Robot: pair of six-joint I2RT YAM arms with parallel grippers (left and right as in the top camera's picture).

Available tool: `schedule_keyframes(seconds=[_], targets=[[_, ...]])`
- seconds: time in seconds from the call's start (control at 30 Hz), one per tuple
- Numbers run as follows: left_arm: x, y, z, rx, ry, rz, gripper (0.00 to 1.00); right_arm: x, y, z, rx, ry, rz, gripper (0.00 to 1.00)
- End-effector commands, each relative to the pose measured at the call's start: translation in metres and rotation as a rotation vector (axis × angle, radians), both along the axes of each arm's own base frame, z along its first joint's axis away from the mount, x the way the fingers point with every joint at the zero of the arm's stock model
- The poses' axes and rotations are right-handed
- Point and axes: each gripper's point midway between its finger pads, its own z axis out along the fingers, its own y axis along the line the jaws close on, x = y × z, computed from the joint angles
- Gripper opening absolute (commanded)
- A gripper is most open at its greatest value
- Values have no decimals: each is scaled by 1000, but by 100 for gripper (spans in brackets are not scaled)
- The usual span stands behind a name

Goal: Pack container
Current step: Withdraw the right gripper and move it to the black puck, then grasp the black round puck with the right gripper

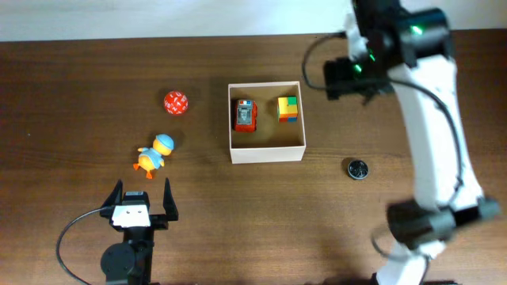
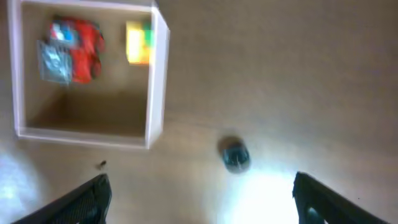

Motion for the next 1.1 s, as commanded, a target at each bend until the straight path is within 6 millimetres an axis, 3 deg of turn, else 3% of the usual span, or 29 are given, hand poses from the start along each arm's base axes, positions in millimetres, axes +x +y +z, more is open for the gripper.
schedule_keyframes(seconds=[0.0, 0.1, 0.13, 0.17, 0.4, 0.6, 0.67, 0.77, 1.07], targets=[[0, 2, -1, 16, 0, 6, 99, -44, -25, -7, -79, 62, -117, 89], [0, 2, -1, 16, 0, 6, 99, -73, -40, -33, -146, 154, -197, 92], [0, 2, -1, 16, 0, 6, 99, -78, -45, -41, -169, 175, -221, 100], [0, 2, -1, 16, 0, 6, 99, -82, -49, -52, -188, 194, -242, 99], [0, 2, -1, 16, 0, 6, 99, -81, -51, -141, -79, 297, -301, 99], [0, 2, -1, 16, 0, 6, 99, -93, -73, -205, 74, 360, -419, 99], [0, 2, -1, 16, 0, 6, 99, -95, -77, -221, 120, 359, -412, 96], [0, 2, -1, 16, 0, 6, 99, -91, -68, -237, 205, 326, -311, 94], [0, 2, -1, 16, 0, 6, 99, -91, -67, -270, 201, 260, -234, 90]])
